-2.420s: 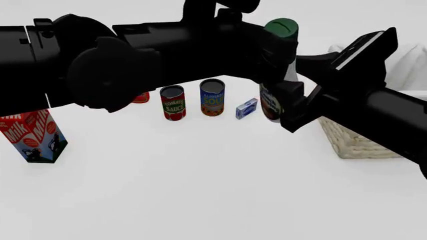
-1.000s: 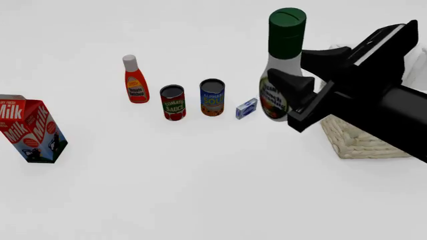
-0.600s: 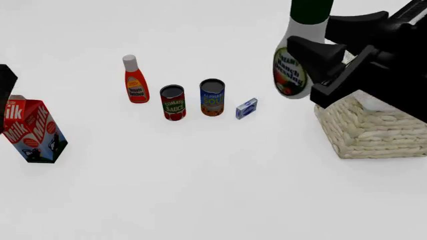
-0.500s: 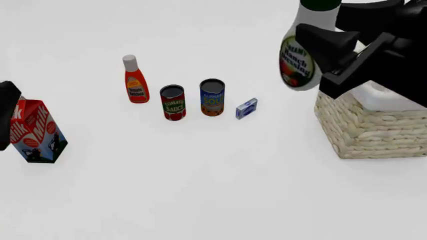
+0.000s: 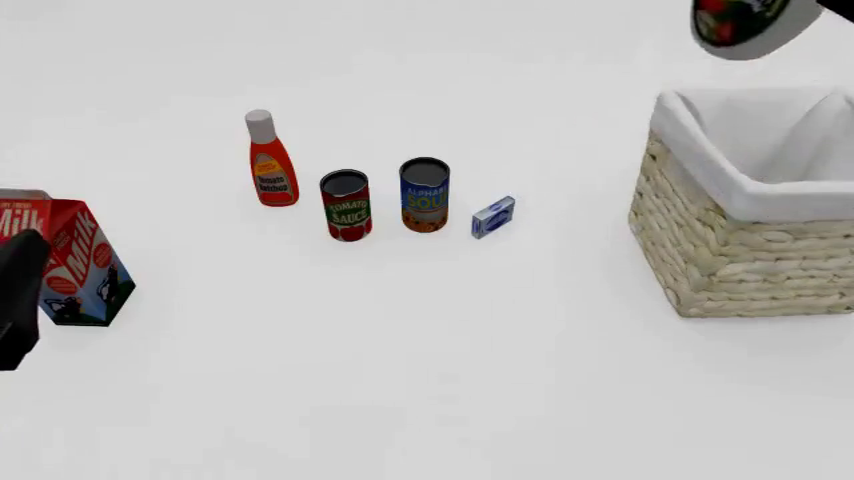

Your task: Pick the salad dressing and place it in the basket.

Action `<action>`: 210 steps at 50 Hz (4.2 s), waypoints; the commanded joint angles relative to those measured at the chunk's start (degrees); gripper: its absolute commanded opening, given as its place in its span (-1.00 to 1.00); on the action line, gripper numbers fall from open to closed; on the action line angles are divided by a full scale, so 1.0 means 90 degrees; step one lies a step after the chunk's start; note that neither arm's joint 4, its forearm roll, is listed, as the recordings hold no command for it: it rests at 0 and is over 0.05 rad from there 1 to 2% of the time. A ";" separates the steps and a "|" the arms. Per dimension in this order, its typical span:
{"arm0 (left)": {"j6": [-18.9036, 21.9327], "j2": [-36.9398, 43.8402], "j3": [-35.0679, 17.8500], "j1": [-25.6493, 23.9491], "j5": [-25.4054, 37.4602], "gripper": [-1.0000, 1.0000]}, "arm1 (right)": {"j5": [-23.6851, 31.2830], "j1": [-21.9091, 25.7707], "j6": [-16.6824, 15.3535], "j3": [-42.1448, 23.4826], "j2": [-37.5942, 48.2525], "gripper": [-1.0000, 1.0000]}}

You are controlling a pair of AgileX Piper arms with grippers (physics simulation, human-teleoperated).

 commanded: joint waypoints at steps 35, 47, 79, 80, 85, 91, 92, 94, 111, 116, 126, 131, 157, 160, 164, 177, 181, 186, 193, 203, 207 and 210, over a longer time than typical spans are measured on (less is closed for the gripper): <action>-0.0084 0.0048 0.0529 0.0294 -0.0499 1.00 | -0.0505 -0.2287 0.0619 -0.0453 0.1099 -1.00; -0.0071 -0.0047 0.0584 0.0254 -0.0488 1.00 | -0.0547 -0.2457 0.0321 -0.0733 0.1816 -1.00; -0.0062 0.0218 0.0589 0.0175 -0.0726 1.00 | -0.0208 -0.3129 0.0173 -0.0630 0.2307 -1.00; -0.0062 0.0218 0.0589 0.0175 -0.0726 1.00 | -0.0208 -0.3129 0.0173 -0.0630 0.2307 -1.00; -0.0079 0.0238 0.0597 0.0163 -0.0749 1.00 | -0.0148 -0.3238 0.0144 -0.0595 0.2295 -1.00; -0.0078 0.0281 0.0549 0.0130 -0.0743 1.00 | -0.0171 -0.3356 0.0179 -0.0405 0.2220 -1.00; -0.0082 0.0300 0.0542 0.0127 -0.0760 1.00 | -0.0178 -0.3376 0.0185 -0.0361 0.2206 -1.00; -0.0077 0.0284 0.0497 0.0103 -0.0712 1.00 | -0.0218 -0.3399 0.0163 -0.0263 0.2168 -1.00; -0.0085 0.0353 0.0530 0.0038 -0.0794 1.00 | -0.0450 -0.3519 0.0220 -0.0030 0.2301 -1.00; -0.0073 0.0382 0.0582 0.0020 -0.0872 1.00 | -0.0669 -0.3516 0.0384 0.0008 0.2478 -1.00; -0.0078 0.0299 0.0625 0.0041 -0.0827 1.00 | -0.0916 -0.3500 0.0406 -0.0022 0.2773 -1.00; -0.0087 0.0255 0.0655 0.0036 -0.0794 1.00 | -0.1061 -0.3521 0.0406 -0.0092 0.3031 -1.00; -0.0124 0.0222 0.0618 0.0089 -0.0688 1.00 | -0.1356 -0.3758 0.0442 -0.0352 0.3907 -1.00; -0.0117 0.0210 0.0607 0.0087 -0.0670 1.00 | -0.1372 -0.3781 0.0444 -0.0385 0.3976 -1.00; -0.0125 0.0224 0.0625 0.0107 -0.0687 1.00 | -0.1418 -0.3800 0.0438 -0.0396 0.4076 -1.00; -0.0162 0.0163 0.0631 0.0092 -0.0628 1.00 | -0.1565 -0.3877 0.0453 -0.0443 0.4331 -1.00; -0.0159 0.0131 0.0604 0.0083 -0.0569 1.00 | -0.1616 -0.3897 0.0454 -0.0437 0.4416 -1.00; -0.0172 0.0087 0.0558 0.0091 -0.0475 1.00 | -0.1671 -0.3901 0.0481 -0.0437 0.4504 -1.00; -0.0182 0.0089 0.0601 0.0081 -0.0508 1.00 | -0.1717 -0.3900 0.0494 -0.0420 0.4558 -1.00; -0.0177 0.0078 0.0583 0.0076 -0.0483 1.00 | -0.1749 -0.3884 0.0473 -0.0393 0.4605 -1.00; -0.0181 0.0046 0.0568 0.0082 -0.0444 1.00 | -0.1748 -0.3882 0.0495 -0.0387 0.4606 -1.00; -0.0176 0.0034 0.0569 0.0077 -0.0430 1.00 | -0.1751 -0.3889 0.0504 -0.0385 0.4621 -1.00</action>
